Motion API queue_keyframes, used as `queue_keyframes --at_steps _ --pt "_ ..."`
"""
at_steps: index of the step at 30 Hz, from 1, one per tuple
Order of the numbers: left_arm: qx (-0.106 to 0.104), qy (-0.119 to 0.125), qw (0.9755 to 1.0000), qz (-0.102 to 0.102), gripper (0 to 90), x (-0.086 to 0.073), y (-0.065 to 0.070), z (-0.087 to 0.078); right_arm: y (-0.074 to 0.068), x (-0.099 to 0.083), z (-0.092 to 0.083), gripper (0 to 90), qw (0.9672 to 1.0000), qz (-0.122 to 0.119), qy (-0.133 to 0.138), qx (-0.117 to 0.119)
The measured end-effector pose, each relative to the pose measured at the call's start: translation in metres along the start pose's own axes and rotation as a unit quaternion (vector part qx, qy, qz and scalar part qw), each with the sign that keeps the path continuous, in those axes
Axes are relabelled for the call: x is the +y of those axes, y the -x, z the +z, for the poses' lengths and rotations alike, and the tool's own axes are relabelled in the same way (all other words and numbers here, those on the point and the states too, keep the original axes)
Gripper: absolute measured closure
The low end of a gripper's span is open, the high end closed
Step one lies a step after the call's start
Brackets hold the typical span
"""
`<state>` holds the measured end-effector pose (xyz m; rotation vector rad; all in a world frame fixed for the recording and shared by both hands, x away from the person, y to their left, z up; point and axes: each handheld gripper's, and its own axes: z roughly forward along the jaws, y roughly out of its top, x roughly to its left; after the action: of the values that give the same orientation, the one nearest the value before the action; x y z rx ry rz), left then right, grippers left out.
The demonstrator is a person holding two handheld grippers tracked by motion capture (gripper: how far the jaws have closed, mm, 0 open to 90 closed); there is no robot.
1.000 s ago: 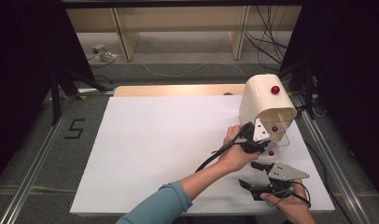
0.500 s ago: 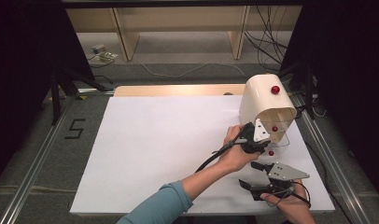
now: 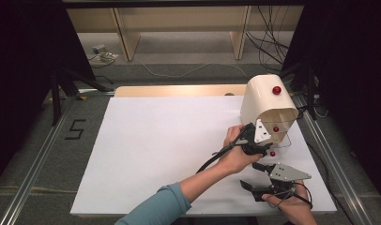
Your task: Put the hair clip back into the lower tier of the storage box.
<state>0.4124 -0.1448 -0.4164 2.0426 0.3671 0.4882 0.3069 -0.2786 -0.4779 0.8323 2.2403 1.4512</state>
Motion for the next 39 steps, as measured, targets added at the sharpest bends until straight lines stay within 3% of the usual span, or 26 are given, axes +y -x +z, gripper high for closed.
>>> queue_keyframes --at_steps 14,15,17,19,39 --pt "-0.008 0.005 0.9999 -0.010 37.8 -0.002 0.001 -0.027 0.000 0.000 0.000 20.3 1.0000 0.000 -0.002 -0.002" --pt "-0.010 0.006 0.9999 -0.011 37.7 -0.004 0.000 -0.029 0.002 0.000 0.000 20.3 0.9999 -0.013 -0.005 -0.002" --pt "-0.013 0.005 0.9998 -0.014 37.5 -0.006 -0.001 -0.035 0.000 0.000 0.001 20.3 1.0000 0.001 0.002 -0.001" --pt "-0.015 0.005 0.9997 -0.018 37.3 -0.009 -0.004 -0.041 0.001 0.000 0.001 20.3 1.0000 -0.004 0.000 0.000" --pt "0.023 0.004 0.9988 -0.042 36.5 -0.043 -0.034 -0.111 0.001 0.000 0.002 20.2 1.0000 -0.005 -0.003 -0.002"
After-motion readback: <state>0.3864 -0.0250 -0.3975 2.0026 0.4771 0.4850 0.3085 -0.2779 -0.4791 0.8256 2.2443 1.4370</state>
